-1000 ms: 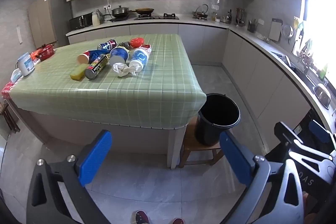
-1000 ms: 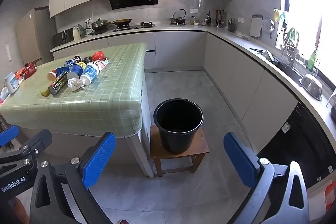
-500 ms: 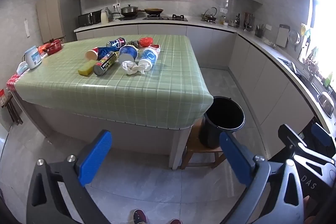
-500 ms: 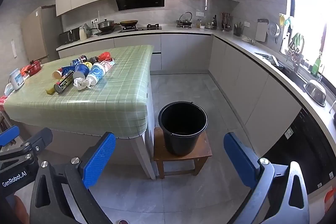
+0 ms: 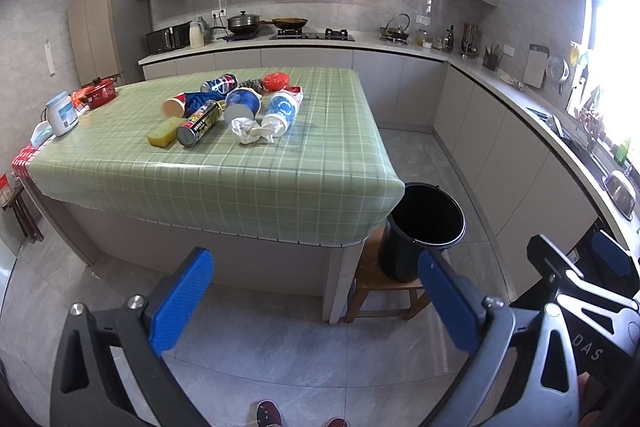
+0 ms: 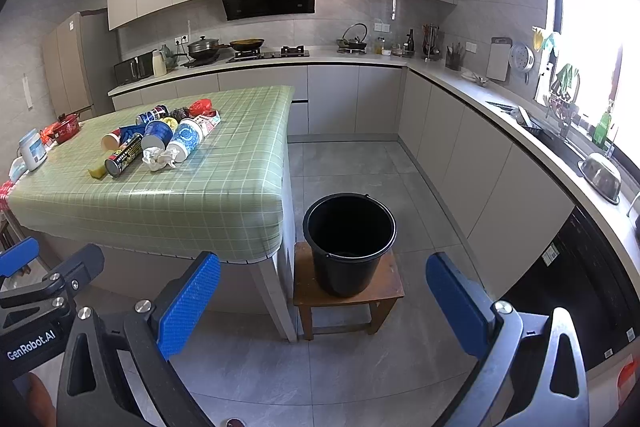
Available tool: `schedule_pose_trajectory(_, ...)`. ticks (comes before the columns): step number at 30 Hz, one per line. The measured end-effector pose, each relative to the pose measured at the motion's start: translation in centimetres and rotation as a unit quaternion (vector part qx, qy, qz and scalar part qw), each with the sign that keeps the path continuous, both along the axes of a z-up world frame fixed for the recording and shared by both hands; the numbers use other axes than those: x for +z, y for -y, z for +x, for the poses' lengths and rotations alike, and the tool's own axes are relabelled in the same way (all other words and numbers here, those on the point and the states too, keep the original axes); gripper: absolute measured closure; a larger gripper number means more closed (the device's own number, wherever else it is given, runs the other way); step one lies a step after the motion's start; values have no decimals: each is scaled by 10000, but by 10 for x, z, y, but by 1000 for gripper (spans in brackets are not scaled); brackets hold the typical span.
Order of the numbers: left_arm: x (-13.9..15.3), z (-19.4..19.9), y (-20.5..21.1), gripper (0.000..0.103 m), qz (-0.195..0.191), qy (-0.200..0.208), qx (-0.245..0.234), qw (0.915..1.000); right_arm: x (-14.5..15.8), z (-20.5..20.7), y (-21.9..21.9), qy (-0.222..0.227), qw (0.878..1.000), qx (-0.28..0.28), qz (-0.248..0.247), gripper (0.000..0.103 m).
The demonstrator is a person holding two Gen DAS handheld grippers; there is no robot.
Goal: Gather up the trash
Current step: 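Carry both tools toward the island with the trash items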
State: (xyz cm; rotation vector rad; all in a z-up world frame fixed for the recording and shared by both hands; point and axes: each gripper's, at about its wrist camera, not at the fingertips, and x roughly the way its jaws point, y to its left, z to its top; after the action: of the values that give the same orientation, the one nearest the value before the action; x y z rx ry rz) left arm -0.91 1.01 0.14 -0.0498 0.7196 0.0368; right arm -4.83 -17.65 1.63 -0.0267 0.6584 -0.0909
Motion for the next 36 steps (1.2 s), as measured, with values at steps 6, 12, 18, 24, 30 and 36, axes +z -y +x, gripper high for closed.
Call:
schedule_pose_trajectory(6, 0, 1, -3, 0, -12, 13, 13, 10000, 0, 0, -5, -4, 10000, 30, -23, 0)
schedule_pose_trajectory(12, 1, 1, -6, 0, -4, 25, 10, 10000, 0, 2, -11, 2, 10000, 74, -60, 0)
schedule_pose_trajectory(18, 1, 4, -13, 0, -27, 19, 38, 10000, -1, 5, -13, -10, 9999, 88, -57, 0)
schedule_pose_trajectory(24, 0, 5, -14, 0, -24, 28, 44, 10000, -1, 5, -14, -9, 9999, 97, -39, 0)
schedule_pose_trajectory(30, 0, 5, -16, 0, -20, 35, 44, 10000, -1, 5, -15, -7, 9999, 95, -39, 0)
schedule_pose_trajectory(36, 0, 5, -19, 0, -12, 44, 54, 10000, -1, 6, -16, -6, 9999, 99, -39, 0)
